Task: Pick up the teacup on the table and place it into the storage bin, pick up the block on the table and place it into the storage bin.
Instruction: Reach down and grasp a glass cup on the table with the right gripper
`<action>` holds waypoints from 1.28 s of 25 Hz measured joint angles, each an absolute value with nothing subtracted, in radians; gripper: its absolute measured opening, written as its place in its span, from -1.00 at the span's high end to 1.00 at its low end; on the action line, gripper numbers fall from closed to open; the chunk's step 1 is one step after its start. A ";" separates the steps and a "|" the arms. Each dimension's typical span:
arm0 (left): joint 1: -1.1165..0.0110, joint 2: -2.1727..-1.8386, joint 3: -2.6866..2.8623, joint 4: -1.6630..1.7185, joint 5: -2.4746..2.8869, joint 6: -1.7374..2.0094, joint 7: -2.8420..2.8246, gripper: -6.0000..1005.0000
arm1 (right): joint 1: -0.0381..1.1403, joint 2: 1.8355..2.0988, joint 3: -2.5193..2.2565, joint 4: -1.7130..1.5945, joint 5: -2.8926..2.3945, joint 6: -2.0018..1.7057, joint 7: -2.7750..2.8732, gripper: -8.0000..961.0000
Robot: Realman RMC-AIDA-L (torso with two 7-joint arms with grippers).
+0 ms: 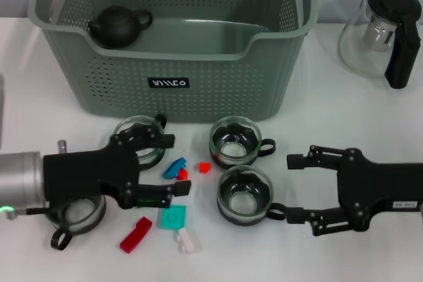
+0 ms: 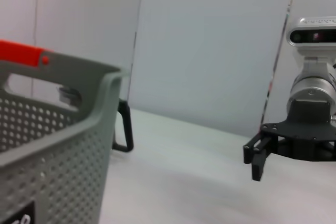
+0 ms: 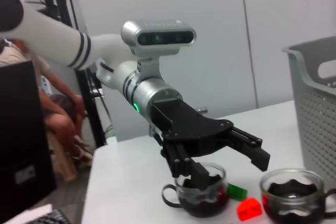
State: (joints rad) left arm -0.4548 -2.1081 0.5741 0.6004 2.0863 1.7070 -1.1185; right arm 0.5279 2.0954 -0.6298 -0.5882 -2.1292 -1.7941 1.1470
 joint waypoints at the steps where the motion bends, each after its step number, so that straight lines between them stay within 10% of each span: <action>1: -0.452 -2.106 0.557 0.604 2.087 1.723 -1.119 -0.86 | 0.534 2.095 -0.633 -0.606 -2.130 -1.809 1.180 -0.97; 18: -0.423 -2.086 0.417 0.640 2.094 1.792 -1.114 -0.86 | 0.735 2.100 -1.099 -0.942 -2.393 -1.761 1.757 -0.96; 32: -0.419 -2.092 0.408 0.623 2.086 1.756 -1.110 -0.86 | 0.787 2.107 -1.472 -1.089 -2.398 -1.581 1.914 -0.41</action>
